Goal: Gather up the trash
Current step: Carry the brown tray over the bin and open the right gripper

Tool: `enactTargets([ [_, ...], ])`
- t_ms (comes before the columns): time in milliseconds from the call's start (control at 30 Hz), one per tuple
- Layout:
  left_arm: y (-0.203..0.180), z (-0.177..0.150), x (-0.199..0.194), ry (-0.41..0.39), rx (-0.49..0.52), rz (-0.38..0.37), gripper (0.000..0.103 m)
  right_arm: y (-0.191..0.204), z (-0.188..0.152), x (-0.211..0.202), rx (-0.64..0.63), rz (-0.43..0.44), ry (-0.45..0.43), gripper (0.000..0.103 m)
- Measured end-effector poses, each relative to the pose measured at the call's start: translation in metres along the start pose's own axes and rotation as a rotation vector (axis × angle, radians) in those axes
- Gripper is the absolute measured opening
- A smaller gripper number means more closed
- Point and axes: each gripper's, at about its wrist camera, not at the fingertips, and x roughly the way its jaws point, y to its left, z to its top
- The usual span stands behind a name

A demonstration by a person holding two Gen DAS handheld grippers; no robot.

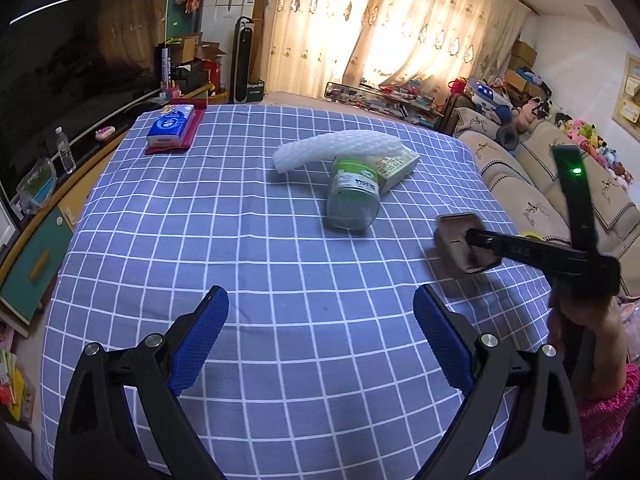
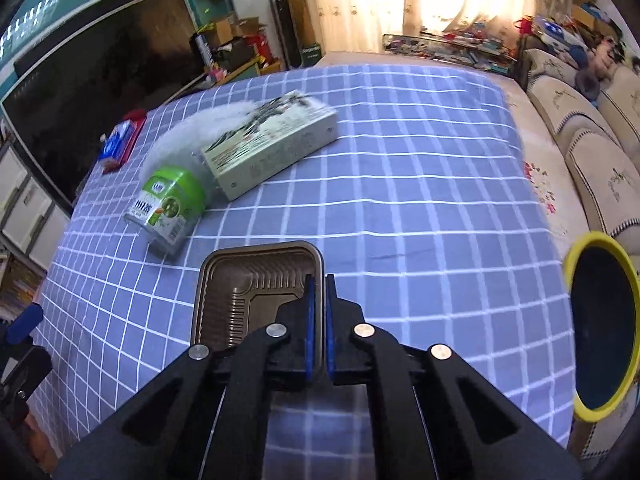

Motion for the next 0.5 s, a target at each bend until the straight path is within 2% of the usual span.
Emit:
enactTargets([
  [233,-0.017,0.003,0.008,0.015,0.033,-0.012,0.092,-0.063,-0.005,-0.04,0.126,-0.057,-0.087,0.004],
  [500,-0.036,0.007,0.02,0.034,0.062,-0.018,0.092,-0.162,-0.025,-0.067,0.324,-0.194,-0.135,0.004],
])
